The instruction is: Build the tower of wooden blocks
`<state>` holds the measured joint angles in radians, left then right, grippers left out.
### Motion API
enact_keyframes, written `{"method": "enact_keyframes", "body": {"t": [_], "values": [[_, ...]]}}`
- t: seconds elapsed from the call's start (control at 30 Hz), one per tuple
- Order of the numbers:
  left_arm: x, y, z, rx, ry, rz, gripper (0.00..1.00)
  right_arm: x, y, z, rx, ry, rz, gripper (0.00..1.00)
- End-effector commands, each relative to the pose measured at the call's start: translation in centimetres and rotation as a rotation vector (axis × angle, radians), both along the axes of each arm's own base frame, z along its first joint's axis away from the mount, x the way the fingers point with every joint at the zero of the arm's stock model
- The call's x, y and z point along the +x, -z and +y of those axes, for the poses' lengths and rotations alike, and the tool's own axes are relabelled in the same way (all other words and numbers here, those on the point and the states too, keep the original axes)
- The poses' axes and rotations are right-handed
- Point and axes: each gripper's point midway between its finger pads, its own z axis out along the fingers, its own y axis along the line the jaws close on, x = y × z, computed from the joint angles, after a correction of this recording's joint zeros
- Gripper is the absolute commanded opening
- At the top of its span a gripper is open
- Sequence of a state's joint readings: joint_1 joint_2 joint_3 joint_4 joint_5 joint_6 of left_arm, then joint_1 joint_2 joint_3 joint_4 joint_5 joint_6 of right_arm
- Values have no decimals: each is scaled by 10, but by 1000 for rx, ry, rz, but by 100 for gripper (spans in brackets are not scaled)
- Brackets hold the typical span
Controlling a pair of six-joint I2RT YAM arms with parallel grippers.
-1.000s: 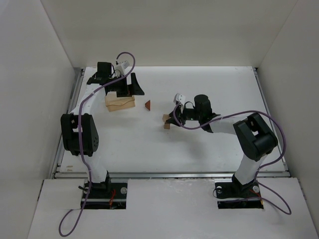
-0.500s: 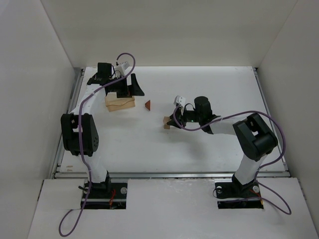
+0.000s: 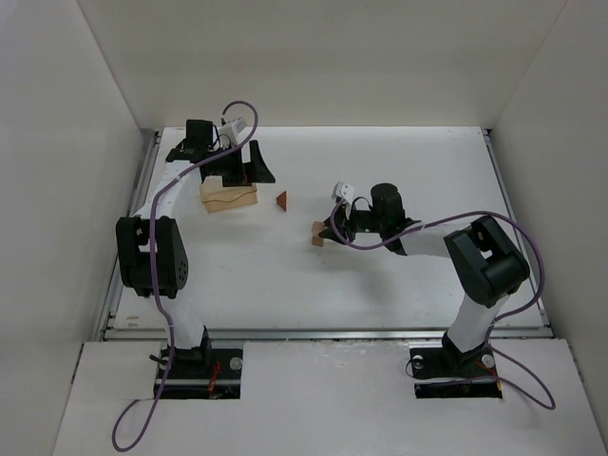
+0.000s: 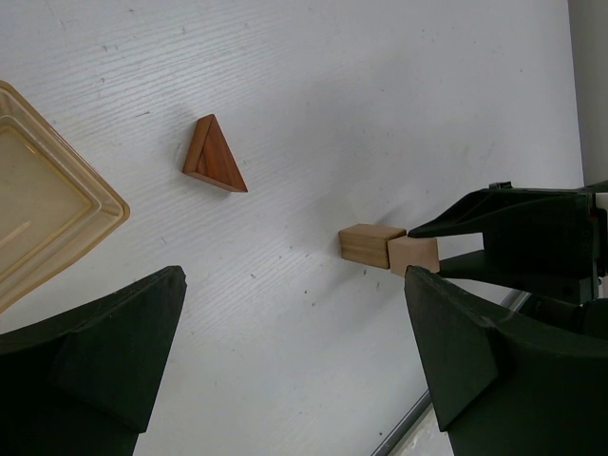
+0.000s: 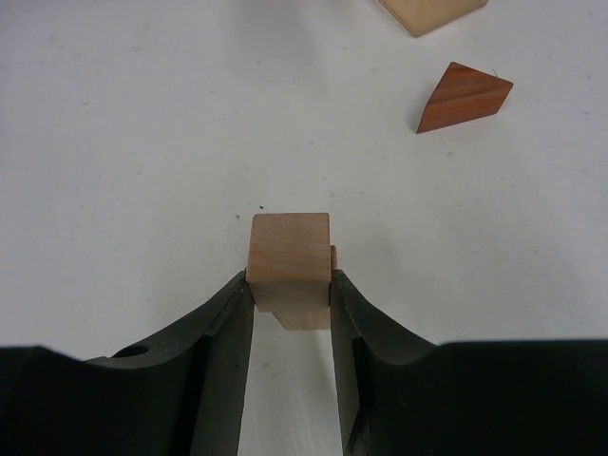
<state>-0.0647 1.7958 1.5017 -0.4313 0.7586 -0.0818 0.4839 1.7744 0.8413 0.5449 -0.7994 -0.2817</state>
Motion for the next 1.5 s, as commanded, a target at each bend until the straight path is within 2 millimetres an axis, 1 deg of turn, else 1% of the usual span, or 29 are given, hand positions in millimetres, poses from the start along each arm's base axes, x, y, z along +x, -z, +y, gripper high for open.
{"method": "enact_keyframes", "body": {"t": [0.0, 0.13, 0.17, 0.2, 0.23, 0.37, 0.43, 0.53, 0.57, 0.6, 0.7, 0.73, 0.83, 0.87, 0.9, 0.93, 0.97, 1.0, 1.03, 1.07, 1.13, 1.17, 1.23, 1.27, 1.3, 1.33, 1.37, 1.4, 1.47], "values": [[-6, -23, -1, -7, 21, -67, 100, 11, -13, 3, 18, -5, -49, 0], [-6, -23, -1, -3, 26, -74, 100, 12, -12, 2, 15, 3, -50, 0], [-6, -23, -1, -2, 26, -74, 100, 14, -12, 1, 12, 12, -52, 3], [-6, -23, -1, -2, 26, -74, 100, 13, -10, 1, 6, 12, -41, 7], [-6, -23, -1, -2, 26, -74, 100, 12, -8, 0, 2, 12, -33, 18], [-4, -26, -1, -3, 26, -83, 100, 13, -8, 0, -2, 22, -34, 39], [-4, -26, -1, -3, 26, -83, 100, 13, -8, 0, -2, 22, -34, 46], [-4, -26, -1, -3, 26, -83, 100, 13, -8, 0, -2, 22, -34, 50], [-3, -22, -1, -2, 26, -74, 100, 13, -8, 0, -2, 22, -34, 53], [-3, -22, -1, -2, 26, -74, 100, 13, -8, 0, -2, 22, -34, 58], [-3, -22, -1, -2, 26, -74, 100, 13, -6, -1, -6, 21, -26, 67], [-4, -23, -2, -9, 32, -73, 100, 10, -6, 2, -6, 12, -26, 67], [-5, -29, -2, 3, 61, -99, 100, 10, -14, 2, 3, 12, -42, 72], [-5, -31, -1, 8, 68, -107, 100, 10, -20, 2, 10, 13, -56, 73], [-1, -38, 0, 23, 69, -133, 100, 10, -25, 2, 15, 13, -65, 73], [-3, -39, -1, 51, 96, -152, 100, 9, -36, 2, 27, 13, -87, 79], [-1, -37, -1, 90, 104, -165, 100, 10, -40, 1, 26, 21, -93, 83], [3, -48, -2, 122, 123, -210, 100, 5, -42, 3, 29, 12, -96, 94], [0, -45, -12, 159, 169, -227, 100, 6, -48, 2, 33, 21, -111, 94], [-1, -42, -10, 237, 213, -267, 100, 5, -57, 0, 37, 31, -125, 95], [-1, -41, -15, 364, 302, -351, 100, 3, -67, -5, 34, 55, -137, 95], [-6, -43, -20, 363, 316, -354, 100, 2, -73, -5, 42, 55, -150, 95], [-3, -41, -16, 459, 346, -397, 100, -3, -73, -10, 31, 68, -140, 95], [-3, -39, -20, 471, 354, -391, 100, -3, -77, -12, 29, 81, -146, 95], [-4, -40, -17, 487, 359, -389, 100, -7, -84, -16, 37, 93, -149, 95], [-6, -34, -19, 498, 368, -369, 100, -6, -87, -20, 39, 126, -146, 95], [-9, -25, -17, 504, 359, -339, 99, -10, -82, -25, 37, 157, -118, 95], [-13, -18, -18, 518, 360, -317, 97, -13, -94, -29, 73, 203, -82, 95], [-22, 1, -16, 544, 372, -269, 93, -2, -101, -44, 102, 361, -42, 95]]}}
